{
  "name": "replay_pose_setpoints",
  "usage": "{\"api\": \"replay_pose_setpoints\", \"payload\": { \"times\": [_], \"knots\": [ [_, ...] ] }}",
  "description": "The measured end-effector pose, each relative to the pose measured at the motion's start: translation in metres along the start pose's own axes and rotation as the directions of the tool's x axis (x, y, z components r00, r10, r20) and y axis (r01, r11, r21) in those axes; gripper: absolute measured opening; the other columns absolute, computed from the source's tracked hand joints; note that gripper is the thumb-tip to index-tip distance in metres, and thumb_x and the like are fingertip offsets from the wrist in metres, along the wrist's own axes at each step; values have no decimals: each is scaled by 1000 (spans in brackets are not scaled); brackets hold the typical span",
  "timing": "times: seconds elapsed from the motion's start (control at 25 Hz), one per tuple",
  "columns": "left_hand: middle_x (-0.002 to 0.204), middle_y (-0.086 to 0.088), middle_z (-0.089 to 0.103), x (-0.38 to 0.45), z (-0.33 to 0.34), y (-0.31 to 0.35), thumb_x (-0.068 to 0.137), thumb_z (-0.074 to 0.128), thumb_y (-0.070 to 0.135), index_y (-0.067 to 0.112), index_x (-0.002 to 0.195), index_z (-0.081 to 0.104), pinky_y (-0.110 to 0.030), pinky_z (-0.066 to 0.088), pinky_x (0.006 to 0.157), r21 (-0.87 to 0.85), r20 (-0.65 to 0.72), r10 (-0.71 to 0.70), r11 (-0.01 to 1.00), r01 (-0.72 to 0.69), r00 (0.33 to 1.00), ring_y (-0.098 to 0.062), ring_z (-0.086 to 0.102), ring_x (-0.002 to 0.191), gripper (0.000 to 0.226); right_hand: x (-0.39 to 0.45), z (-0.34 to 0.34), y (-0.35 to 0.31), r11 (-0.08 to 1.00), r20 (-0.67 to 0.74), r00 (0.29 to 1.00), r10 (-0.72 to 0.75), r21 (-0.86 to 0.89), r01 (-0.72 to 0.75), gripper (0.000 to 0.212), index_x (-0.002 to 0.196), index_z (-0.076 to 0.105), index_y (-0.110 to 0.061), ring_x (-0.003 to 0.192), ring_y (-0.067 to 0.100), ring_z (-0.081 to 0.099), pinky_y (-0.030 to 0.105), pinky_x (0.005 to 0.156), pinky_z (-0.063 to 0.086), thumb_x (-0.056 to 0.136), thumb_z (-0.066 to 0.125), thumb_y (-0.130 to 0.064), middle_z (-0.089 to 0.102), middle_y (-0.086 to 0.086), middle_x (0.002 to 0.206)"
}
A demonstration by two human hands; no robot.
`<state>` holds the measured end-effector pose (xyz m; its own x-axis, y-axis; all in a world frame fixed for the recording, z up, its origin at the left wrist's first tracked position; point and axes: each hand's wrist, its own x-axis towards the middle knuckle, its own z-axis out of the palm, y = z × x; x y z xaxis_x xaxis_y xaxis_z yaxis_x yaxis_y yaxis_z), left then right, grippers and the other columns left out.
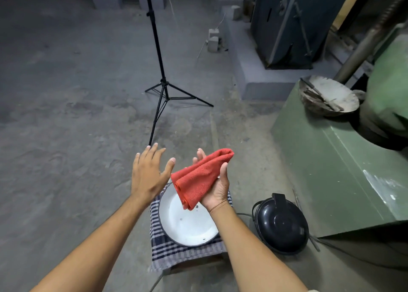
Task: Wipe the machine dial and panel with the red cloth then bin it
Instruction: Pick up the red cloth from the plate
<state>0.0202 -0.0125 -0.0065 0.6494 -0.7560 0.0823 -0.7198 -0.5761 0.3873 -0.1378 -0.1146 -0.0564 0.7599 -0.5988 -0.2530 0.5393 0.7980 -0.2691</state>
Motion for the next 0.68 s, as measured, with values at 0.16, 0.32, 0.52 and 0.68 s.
{"api": "replay_pose_setpoints", "payload": {
  "times": [0.16,0.32,0.52,0.68],
  "knots": [
    [164,-8,49,10,-28,25,96,40,61,18,143,64,-50,18,131,-9,-44,22,1000,-23,999,-27,36,157,68,-25,14,-36,996,40,999,7,88,-10,92,140,69,-20,67,3,64,22,66,54,56,107,-30,78,-7,122],
    [159,-9,55,13,-49,70,96,42,60,17,140,68,-51,21,130,6,-64,98,995,-98,993,-28,40,155,67,-61,41,-73,991,71,989,-132,10,132,61,124,79,-24,101,15,75,36,84,60,66,95,-12,70,6,143],
    [158,-10,56,9,-72,163,95,43,60,16,138,69,-51,23,130,-39,-81,235,970,-239,969,-30,40,155,67,-114,57,-143,945,210,926,-315,-27,327,92,163,37,-18,158,42,35,56,123,41,82,80,-10,34,25,170],
    [162,-9,52,-5,-89,252,94,38,64,18,144,64,-49,19,131,-36,-82,374,925,-378,924,-29,36,157,73,-176,67,-213,905,248,876,-413,2,426,97,168,25,-16,160,38,30,54,127,36,87,79,-13,29,27,171]
  ]
}}
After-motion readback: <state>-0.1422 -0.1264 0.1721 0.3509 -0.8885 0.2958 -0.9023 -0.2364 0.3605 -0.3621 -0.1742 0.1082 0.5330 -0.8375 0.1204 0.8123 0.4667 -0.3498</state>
